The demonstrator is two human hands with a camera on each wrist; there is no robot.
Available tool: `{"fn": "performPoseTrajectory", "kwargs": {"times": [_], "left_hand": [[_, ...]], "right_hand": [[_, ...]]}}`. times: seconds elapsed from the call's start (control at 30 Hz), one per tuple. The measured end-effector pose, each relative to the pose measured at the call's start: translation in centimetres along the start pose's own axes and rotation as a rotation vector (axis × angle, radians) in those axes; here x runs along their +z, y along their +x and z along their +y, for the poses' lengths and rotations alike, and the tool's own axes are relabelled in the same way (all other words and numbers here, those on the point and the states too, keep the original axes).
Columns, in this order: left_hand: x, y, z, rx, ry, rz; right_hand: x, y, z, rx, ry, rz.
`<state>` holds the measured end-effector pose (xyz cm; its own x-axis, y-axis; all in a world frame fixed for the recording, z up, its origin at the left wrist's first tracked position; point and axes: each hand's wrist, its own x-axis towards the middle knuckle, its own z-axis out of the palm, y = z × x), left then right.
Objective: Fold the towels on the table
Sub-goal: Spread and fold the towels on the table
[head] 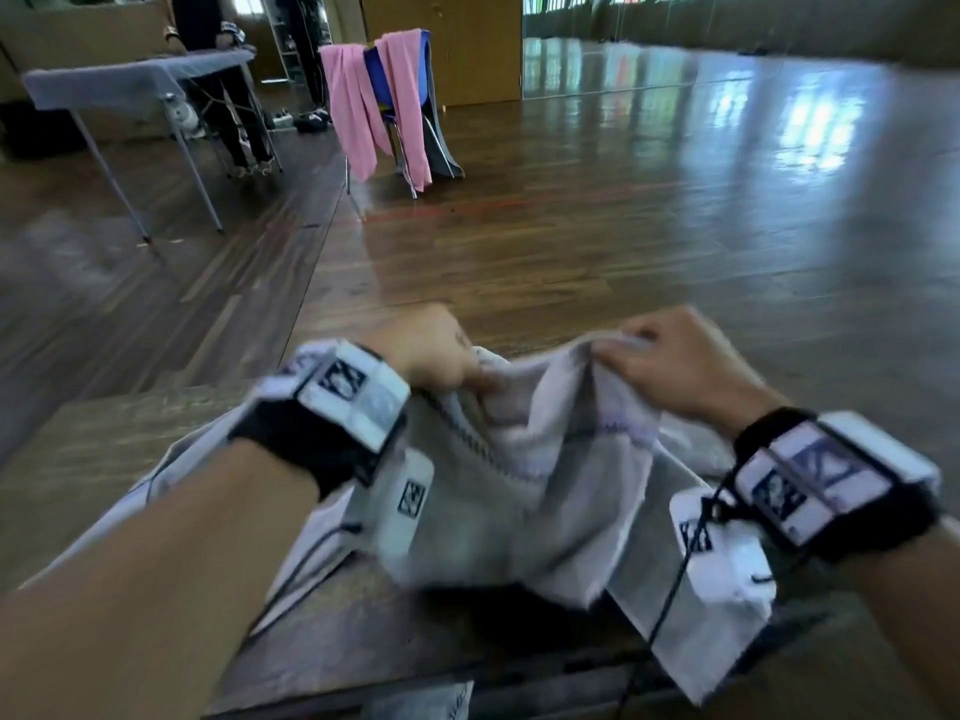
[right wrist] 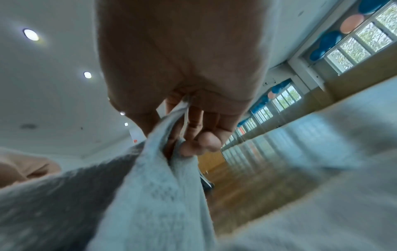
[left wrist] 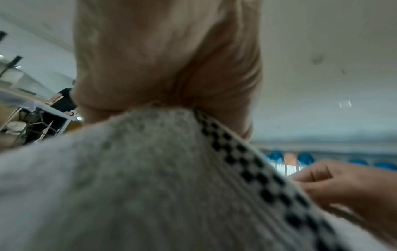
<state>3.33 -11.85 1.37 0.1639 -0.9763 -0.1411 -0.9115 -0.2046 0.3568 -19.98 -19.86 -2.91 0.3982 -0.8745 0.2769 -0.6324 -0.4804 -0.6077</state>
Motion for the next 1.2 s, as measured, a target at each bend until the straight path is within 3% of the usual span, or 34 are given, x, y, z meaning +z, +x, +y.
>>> {"fn": "performPoseTrajectory", "kwargs": {"times": [0.2, 0.33, 0.5, 0.63, 0.73, 0.87, 0.93, 1.0, 1.1, 1.2], "left_hand": [[-6.8, 4.7, 2.4, 0.086, -0.489, 0.544], [-6.7, 6.2, 0.8, 0.051, -0.583, 0.663], [-3.9, 6.0, -1.5, 0.01, -0.379, 0.583], [-2.2, 6.4, -1.2, -0.061, -0.483, 0.577], [-1.9, 7.3, -0.6, -0.106, -0.623, 0.534], [-2.4, 7.9, 0.1, -0.042, -0.789, 0.705], [-2.0, 7.4, 0.1, -0.009, -0.719, 0.767], [-0.7, 6.2, 0.1, -0.041, -0.493, 0.665], [1.6, 3.1, -0.2, -0.134, -0.268, 0.326], [3.5, -0.1, -0.7, -0.093, -0.252, 0.315]], "right_hand": [[-6.4, 9.4, -3.2, -0.153, 0.072, 0.374], [-8.4, 11.3, -1.6, -0.177, -0.038, 0.402], [-8.3, 10.1, 2.5, 0.019, -0.094, 0.341], [-7.2, 8.4, 4.8, 0.047, -0.142, 0.246], [-7.2, 8.3, 5.8, 0.117, -0.003, 0.17], [-8.0, 8.9, 6.1, -0.01, 0.027, 0.294], [-8.1, 8.3, 5.7, -0.096, 0.099, 0.393], [-7.8, 7.2, 6.2, -0.087, 0.047, 0.375], [-7.2, 3.6, 7.7, -0.025, -0.167, 0.191], [-7.0, -1.5, 8.0, 0.041, -0.215, 0.172]]}}
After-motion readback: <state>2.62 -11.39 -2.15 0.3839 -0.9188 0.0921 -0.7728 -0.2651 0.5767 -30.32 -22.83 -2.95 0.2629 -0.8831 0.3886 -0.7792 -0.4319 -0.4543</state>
